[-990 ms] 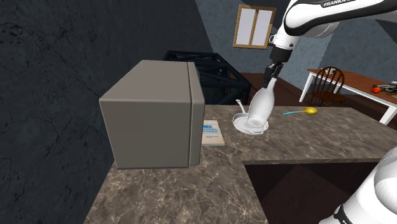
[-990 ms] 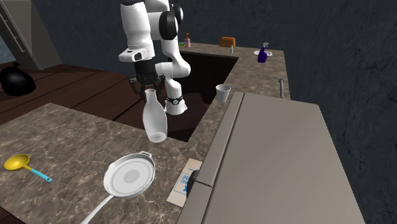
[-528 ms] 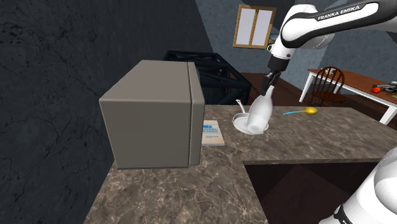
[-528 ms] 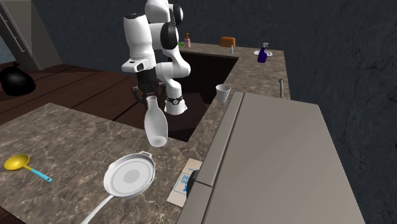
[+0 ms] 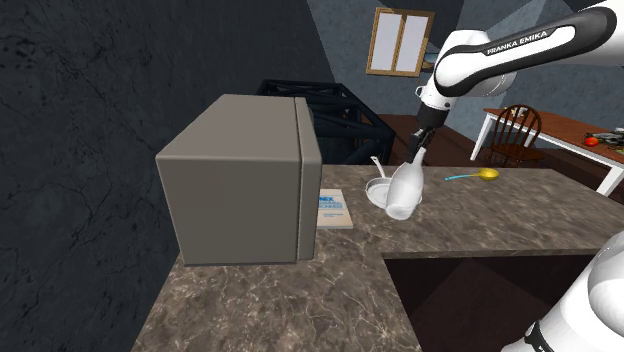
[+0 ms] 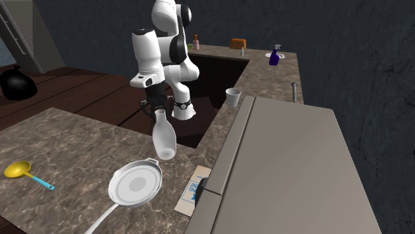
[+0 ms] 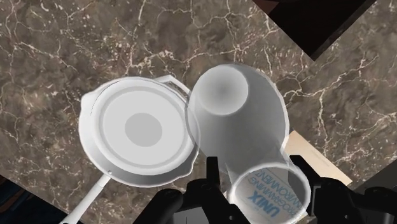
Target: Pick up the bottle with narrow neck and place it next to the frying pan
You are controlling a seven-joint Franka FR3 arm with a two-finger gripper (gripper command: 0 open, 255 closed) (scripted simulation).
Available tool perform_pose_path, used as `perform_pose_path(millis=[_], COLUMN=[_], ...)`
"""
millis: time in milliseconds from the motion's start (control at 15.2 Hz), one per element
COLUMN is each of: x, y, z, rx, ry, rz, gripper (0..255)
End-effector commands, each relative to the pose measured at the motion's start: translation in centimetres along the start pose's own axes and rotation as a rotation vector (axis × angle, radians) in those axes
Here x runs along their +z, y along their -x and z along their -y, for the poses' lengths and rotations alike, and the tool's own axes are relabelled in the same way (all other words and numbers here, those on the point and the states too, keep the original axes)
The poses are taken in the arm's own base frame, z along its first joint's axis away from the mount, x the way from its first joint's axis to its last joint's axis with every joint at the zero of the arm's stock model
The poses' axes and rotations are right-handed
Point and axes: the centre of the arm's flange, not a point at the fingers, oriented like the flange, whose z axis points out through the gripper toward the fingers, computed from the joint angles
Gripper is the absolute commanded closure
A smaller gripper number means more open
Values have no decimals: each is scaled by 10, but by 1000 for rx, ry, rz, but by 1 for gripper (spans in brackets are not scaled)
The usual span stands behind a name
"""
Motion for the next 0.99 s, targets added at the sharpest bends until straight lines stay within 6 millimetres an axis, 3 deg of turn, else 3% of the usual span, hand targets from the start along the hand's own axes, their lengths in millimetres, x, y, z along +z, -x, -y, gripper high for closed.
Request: perform_pose_path(millis=[0,396,858,924], x=[10,39,39,39], y=[1,5,5,5], z=[1,0,0,0], rx=[0,0,0,0], ry=[0,0,0,0], rz=[-1,-1,-1,-1], gripper=[255,255,255,0])
